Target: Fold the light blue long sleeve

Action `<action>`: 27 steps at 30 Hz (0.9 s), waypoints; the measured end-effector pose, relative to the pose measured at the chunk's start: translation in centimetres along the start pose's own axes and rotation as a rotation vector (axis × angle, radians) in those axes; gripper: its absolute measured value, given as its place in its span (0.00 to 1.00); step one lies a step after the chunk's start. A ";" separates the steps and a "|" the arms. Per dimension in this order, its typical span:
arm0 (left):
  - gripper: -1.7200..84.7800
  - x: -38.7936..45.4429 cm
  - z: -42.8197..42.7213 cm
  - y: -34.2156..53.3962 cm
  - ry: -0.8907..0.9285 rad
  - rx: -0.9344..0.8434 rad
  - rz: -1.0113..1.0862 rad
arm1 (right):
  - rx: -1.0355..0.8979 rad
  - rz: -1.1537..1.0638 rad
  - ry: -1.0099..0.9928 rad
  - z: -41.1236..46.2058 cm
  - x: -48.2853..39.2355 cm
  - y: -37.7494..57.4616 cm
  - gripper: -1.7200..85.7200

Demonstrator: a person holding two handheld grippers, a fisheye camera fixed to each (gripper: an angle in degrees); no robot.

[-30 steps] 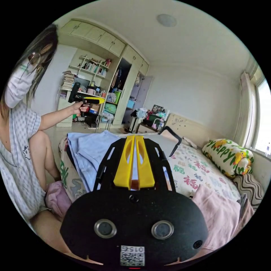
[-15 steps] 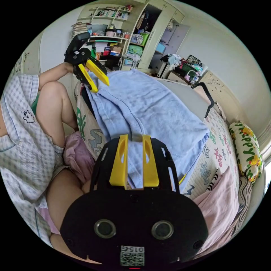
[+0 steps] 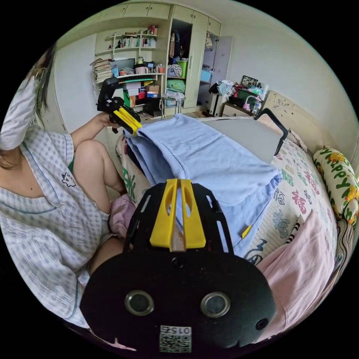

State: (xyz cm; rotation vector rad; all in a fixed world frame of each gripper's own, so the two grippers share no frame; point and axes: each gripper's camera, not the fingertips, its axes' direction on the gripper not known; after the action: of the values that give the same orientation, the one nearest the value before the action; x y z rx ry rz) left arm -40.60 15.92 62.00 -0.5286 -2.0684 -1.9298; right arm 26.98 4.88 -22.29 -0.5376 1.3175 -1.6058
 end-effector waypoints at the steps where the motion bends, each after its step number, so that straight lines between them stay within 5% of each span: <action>1: 0.03 -0.2 -0.7 0.0 0.010 0.019 -0.001 | 0.004 -0.012 -0.013 -0.5 -0.1 0.0 0.01; 7: 0.03 -0.3 2.6 -0.6 -0.002 -0.159 0.055 | -0.290 -0.038 -0.066 5.0 1.3 0.2 0.02; 15: 0.03 -1.9 3.1 -0.4 0.045 -0.215 0.055 | -0.107 0.068 -0.225 0.6 6.0 3.2 0.02; 18: 0.04 -2.7 0.8 -0.3 0.088 -0.163 0.072 | -0.002 0.207 -0.124 -1.6 8.0 5.0 0.04; 23: 0.06 -6.4 -4.8 -3.7 0.040 0.216 -0.090 | 0.028 0.376 0.046 -1.7 10.9 5.7 0.10; 27: 0.10 -9.5 -1.2 -10.5 0.024 0.207 -0.150 | -0.001 0.407 0.074 0.1 12.1 5.4 0.11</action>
State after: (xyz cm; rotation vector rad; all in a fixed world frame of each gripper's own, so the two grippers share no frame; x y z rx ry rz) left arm -36.69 13.42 48.62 -0.3120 -2.3165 -1.7587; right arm 23.72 -5.45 -29.99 -0.1931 1.3798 -1.2962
